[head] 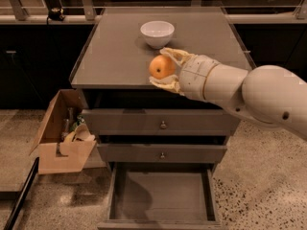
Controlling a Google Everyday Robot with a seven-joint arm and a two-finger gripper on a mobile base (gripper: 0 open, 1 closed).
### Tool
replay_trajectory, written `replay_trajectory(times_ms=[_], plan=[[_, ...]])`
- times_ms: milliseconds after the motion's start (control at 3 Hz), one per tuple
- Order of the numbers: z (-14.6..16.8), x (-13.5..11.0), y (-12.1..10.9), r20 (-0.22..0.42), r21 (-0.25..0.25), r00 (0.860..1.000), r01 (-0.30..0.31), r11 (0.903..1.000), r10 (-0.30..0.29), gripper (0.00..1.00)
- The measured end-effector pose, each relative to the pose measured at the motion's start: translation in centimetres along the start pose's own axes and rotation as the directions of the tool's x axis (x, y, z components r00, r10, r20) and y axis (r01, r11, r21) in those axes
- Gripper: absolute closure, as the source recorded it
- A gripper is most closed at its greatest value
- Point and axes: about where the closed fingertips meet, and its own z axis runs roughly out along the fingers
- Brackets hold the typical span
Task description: Pick orange from bottom drawer and place on counter
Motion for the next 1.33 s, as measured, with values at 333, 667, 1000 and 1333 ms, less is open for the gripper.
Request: replay_trajectory(times_ms=[333,667,1000,1333], plan=[[-0.1,0.3,-1.9,-0.005,0.008,0.999,0.047,0.9989,-0.047,1.00],[0.5,0.9,-5.5,0.004,-0.009,0.993,0.121,0.9926,-0.121,1.00],[0.9,1.1,-7.5,0.030,-0.036,0.988,0.152,0.9877,-0.151,1.00],[2.0,2.5,-8.8,0.098,-0.094,0.988,0.128,0.9873,-0.119,1.00]])
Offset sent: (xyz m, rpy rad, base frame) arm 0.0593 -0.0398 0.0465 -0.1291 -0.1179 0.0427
